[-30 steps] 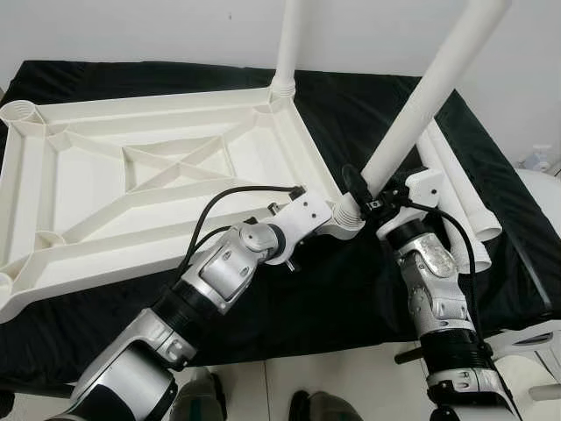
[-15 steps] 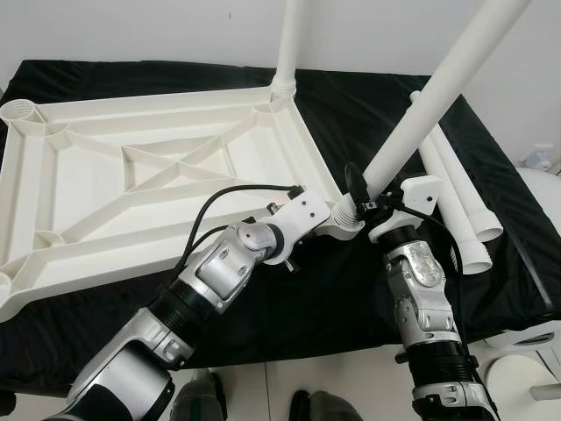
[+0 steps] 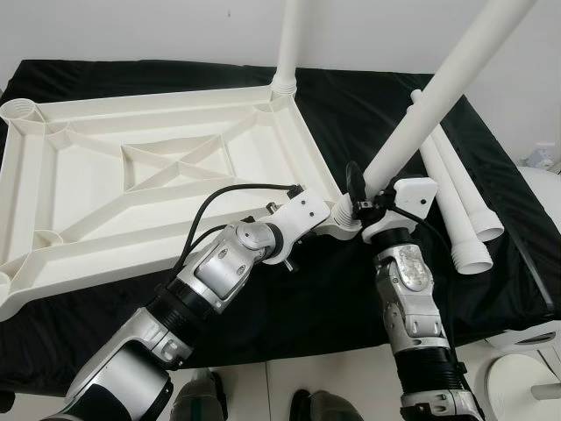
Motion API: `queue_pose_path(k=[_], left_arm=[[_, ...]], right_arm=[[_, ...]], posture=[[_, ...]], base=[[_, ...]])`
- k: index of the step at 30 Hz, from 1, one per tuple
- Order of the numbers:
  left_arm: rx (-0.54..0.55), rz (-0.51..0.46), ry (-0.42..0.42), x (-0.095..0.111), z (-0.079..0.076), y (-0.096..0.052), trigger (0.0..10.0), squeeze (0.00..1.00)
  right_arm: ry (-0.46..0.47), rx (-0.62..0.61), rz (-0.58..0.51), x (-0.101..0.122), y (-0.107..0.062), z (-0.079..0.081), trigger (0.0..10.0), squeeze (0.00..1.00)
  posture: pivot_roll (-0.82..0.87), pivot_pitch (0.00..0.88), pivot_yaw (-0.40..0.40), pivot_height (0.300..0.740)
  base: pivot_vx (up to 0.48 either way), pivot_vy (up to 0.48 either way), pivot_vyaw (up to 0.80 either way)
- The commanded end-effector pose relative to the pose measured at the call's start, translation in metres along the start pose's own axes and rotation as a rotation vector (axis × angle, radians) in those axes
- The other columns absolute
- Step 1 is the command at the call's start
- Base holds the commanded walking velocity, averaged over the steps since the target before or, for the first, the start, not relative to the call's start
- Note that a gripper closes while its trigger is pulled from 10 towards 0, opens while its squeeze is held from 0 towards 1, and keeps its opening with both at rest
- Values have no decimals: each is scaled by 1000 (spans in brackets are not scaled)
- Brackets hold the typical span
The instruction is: Building children table
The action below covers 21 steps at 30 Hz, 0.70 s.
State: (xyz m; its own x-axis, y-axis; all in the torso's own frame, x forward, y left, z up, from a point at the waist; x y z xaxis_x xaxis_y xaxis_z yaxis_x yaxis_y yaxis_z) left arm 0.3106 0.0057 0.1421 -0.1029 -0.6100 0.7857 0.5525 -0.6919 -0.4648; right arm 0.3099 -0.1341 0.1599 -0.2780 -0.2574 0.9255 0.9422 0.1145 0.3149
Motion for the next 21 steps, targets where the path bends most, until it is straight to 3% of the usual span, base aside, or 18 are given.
queue_pose_path(k=[1, 8, 12, 21], left_arm=[[-86, -129, 88, 35, -3, -5, 10000, 0], [-86, -127, 88, 34, -3, -6, 10000, 0], [-86, -125, 86, 34, -3, -6, 10000, 0], [-84, -125, 85, 34, -3, -7, 10000, 0]], right_arm=[[0, -69, 188, -35, -15, -8, 10000, 0], [-5, -153, 207, -37, -11, -7, 10000, 0], [49, -164, 259, -41, -9, -2, 10000, 0], [45, -223, 286, -41, -6, -8, 10000, 0]], posture=[[3, 105, -45, 740], [9, 104, -47, 740], [12, 107, -48, 740], [12, 110, -49, 740]], base=[[0, 0, 0], [0, 0, 0], [0, 0, 0], [0, 0, 0]])
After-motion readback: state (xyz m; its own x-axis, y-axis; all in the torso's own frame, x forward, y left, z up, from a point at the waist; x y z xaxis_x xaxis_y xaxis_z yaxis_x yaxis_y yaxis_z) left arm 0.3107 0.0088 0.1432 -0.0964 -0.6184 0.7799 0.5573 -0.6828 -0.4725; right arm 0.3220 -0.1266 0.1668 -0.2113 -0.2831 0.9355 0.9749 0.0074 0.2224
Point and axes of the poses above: a point about 5 cm out from each wrist's last joint towards the gripper, its own y axis pointing out of the wrist towards the gripper, its own x axis along the axis of the wrist's last joint, z = x × y, the point moved 1 cm from there along y, pointing out of the wrist towards the gripper, and after that the axes turned 9 degrees about y, right-handed, at the moved point
